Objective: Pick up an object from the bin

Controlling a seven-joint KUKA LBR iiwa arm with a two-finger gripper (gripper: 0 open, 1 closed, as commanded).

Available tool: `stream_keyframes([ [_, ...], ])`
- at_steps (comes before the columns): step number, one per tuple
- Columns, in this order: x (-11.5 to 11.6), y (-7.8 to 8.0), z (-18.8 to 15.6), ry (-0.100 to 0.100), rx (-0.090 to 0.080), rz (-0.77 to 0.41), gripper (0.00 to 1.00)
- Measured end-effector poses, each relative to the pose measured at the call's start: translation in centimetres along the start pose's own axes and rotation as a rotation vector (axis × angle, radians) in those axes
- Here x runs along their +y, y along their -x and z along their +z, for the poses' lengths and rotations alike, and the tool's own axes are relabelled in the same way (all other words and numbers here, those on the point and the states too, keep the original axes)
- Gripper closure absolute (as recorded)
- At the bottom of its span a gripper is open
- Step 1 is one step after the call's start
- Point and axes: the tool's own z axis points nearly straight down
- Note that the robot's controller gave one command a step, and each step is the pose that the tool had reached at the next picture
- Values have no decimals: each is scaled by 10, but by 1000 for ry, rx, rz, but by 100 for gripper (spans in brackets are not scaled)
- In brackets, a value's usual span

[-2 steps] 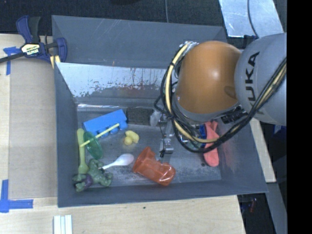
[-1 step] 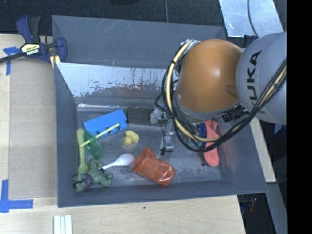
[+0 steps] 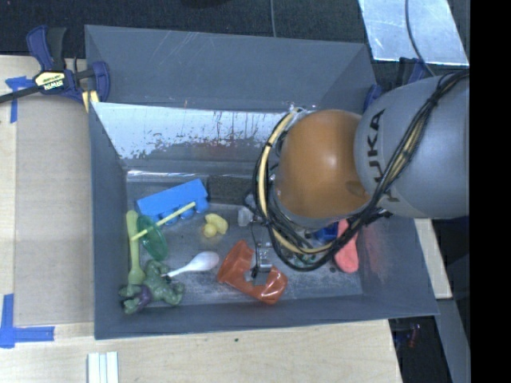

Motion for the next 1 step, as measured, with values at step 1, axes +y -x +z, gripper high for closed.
stream_keyframes([
  [1, 12, -3, 74, 0, -12, -105, 0],
])
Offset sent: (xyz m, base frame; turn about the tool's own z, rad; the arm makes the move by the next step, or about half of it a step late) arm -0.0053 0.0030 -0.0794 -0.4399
